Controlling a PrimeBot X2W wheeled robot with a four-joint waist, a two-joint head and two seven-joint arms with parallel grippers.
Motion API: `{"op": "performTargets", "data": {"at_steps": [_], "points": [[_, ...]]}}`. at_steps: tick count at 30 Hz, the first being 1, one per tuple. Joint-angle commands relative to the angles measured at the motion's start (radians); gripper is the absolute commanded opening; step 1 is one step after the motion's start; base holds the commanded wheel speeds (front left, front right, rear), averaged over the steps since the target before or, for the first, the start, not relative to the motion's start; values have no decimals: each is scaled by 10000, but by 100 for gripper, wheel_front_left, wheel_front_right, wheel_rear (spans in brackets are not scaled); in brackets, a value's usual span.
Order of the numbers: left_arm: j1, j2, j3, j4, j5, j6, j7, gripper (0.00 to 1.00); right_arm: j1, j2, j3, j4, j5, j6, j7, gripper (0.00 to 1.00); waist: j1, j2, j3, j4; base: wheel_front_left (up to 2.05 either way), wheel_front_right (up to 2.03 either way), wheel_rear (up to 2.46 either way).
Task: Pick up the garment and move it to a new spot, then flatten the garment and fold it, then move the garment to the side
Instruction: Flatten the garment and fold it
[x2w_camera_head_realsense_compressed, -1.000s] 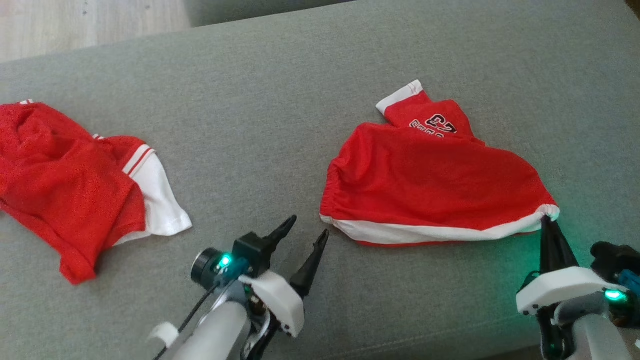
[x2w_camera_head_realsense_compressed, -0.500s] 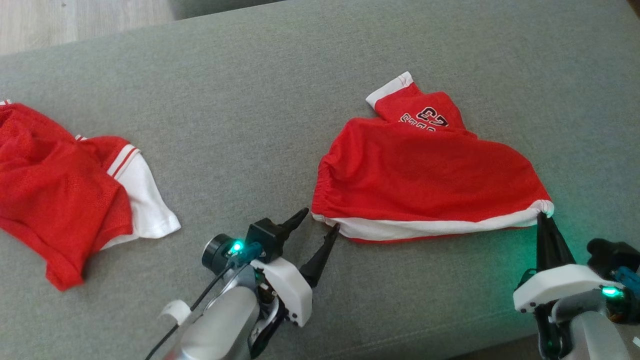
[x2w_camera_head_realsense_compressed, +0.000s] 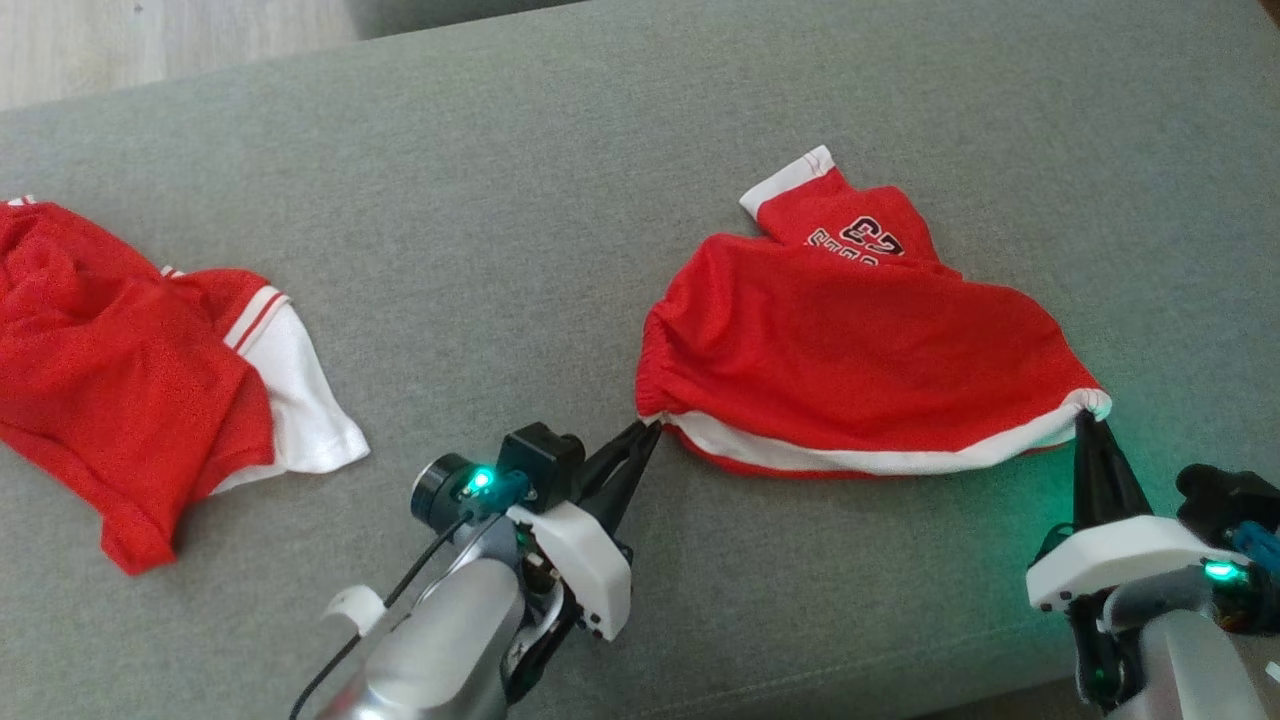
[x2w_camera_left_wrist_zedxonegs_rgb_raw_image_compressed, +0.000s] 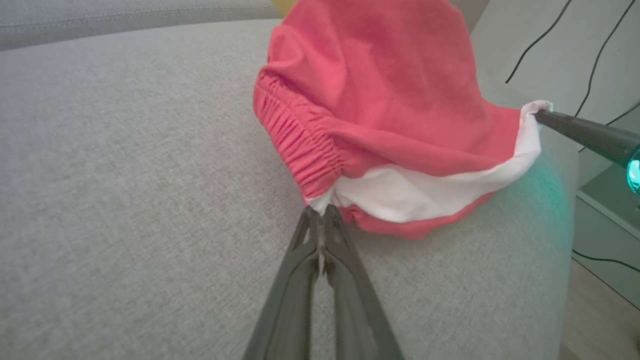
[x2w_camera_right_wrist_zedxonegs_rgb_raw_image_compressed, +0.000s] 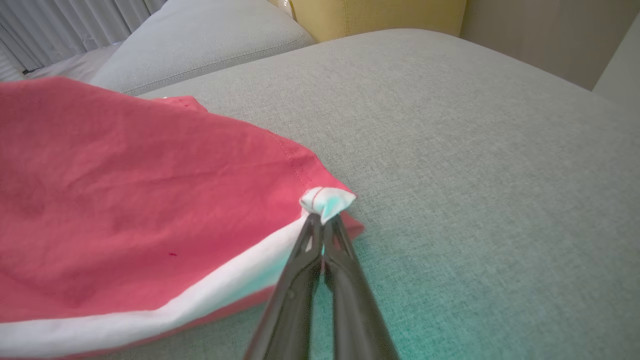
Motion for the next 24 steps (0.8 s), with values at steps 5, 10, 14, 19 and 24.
{"op": "performTargets", "data": {"at_steps": [5, 10, 14, 19, 24], "points": [[-216, 16, 604, -735, 111, 25, -59, 0, -312, -70, 204, -478, -170, 75, -214, 0, 0, 0, -224, 153, 0, 0, 0], [-140, 26, 1127, -1387, 445, 39, -59, 0, -433, -70, 339, -1003, -327, 75, -301, 0, 0, 0, -479, 305, 0, 0, 0], [-230, 131, 1701, -2060, 686, -3, -59, 0, -728, -138, 577, -1907, -506, 75, -182, 0, 0, 0, -805, 463, 0, 0, 0], [-832, 436, 2269, -2645, 850, -43, -59, 0, -1467, -631, 1230, -2972, -431, 75, 72, 0, 0, 0, -1274, 545, 0, 0, 0], [-1957, 794, 2729, -2889, 885, -75, -36, 0, -2577, -1159, 1692, -3771, -343, 75, 329, 0, 0, 0, -1885, 586, 0, 0, 0]]}}
